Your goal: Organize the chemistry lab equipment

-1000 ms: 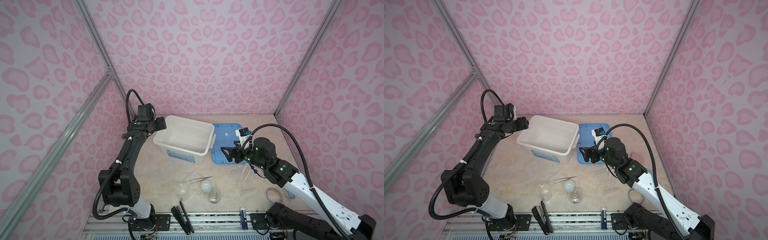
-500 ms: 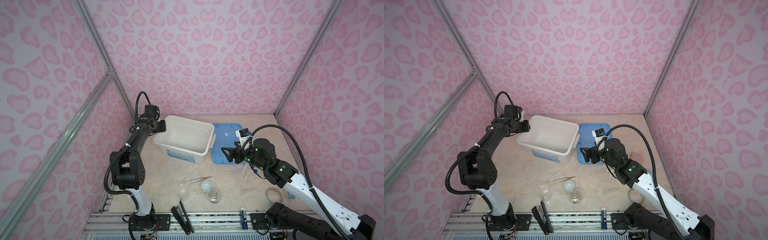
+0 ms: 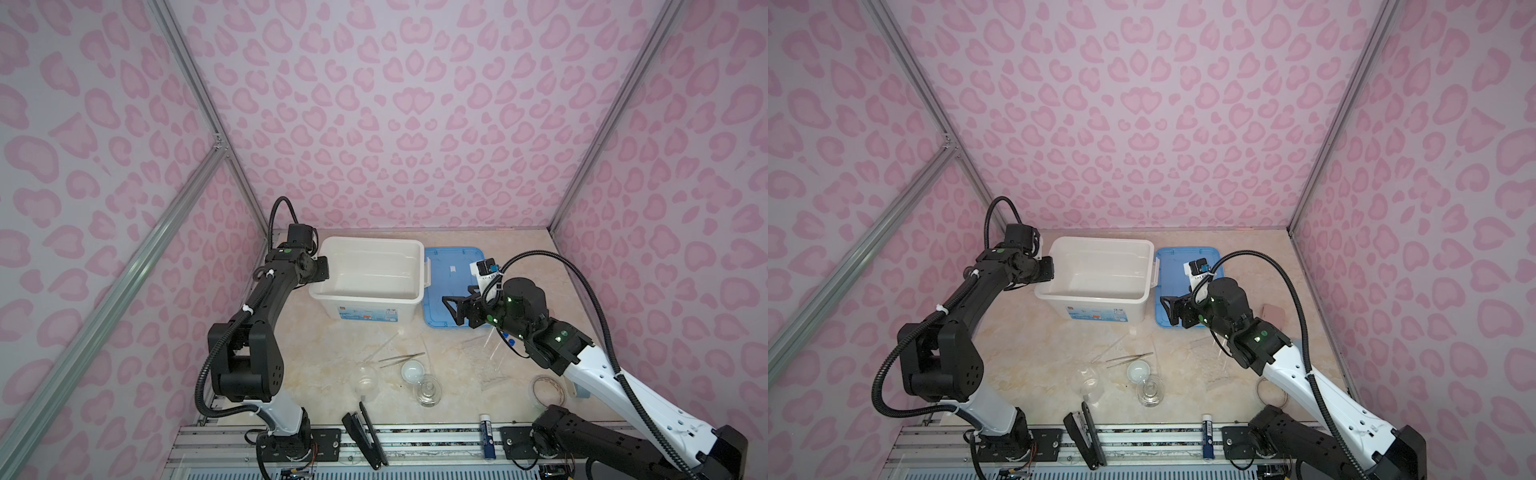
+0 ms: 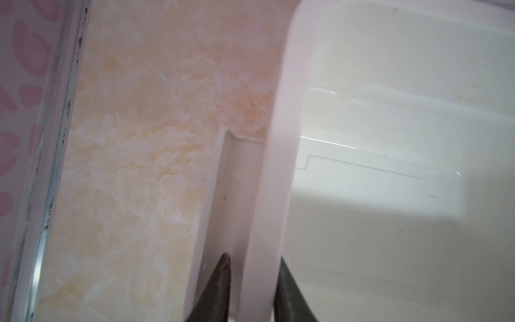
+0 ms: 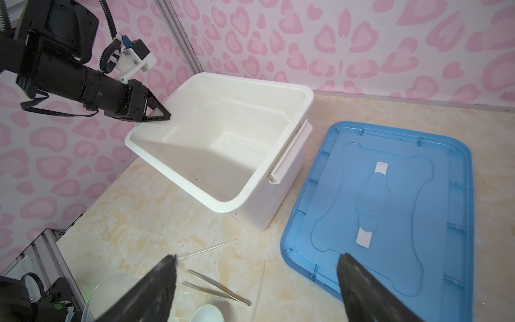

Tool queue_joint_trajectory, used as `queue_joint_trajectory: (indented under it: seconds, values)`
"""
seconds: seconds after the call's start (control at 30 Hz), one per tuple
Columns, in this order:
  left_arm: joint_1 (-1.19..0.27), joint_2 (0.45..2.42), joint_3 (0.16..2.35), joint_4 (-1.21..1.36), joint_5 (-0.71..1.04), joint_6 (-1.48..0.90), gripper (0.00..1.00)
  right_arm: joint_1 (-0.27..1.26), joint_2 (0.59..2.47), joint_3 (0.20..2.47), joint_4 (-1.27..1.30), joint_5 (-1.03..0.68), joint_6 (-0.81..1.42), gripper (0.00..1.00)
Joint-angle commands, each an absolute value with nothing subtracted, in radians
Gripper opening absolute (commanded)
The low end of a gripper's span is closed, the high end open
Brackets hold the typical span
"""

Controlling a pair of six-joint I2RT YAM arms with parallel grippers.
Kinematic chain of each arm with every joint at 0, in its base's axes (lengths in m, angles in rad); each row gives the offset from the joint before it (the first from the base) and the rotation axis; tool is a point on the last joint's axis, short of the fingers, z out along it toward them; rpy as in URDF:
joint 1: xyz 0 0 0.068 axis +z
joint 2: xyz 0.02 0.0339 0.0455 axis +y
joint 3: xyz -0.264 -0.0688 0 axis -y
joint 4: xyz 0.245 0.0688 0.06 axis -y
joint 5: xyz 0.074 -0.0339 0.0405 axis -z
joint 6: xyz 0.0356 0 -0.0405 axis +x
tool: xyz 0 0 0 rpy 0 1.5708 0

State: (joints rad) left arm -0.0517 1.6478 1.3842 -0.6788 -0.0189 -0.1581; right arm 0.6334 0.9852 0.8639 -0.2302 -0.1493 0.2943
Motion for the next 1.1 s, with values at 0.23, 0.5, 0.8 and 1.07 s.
queue_joint_trajectory:
  seconds: [0.23, 0.5, 0.8, 1.07]
  values:
    - [-0.103, 1.501, 1.301, -0.729, 0.014, -0.221, 0.31, 0.633, 0.997, 0.856, -0.197, -0.138, 0.301, 0.91]
    - [-0.104, 1.439, 1.305, -0.760, -0.083, -0.245, 0.82, 0.633, 0.993, 0.866, -0.211, -0.146, 0.293, 0.91]
    - [-0.189, 1.188, 1.396, -1.008, 0.002, -0.310, 0.97, 0.635, 0.941, 0.902, -0.312, -0.192, 0.158, 0.98]
    - [-0.408, 0.938, 1.116, -0.987, 0.130, -0.518, 0.97, 0.704, 0.895, 0.863, -0.321, -0.199, 0.141, 0.98]
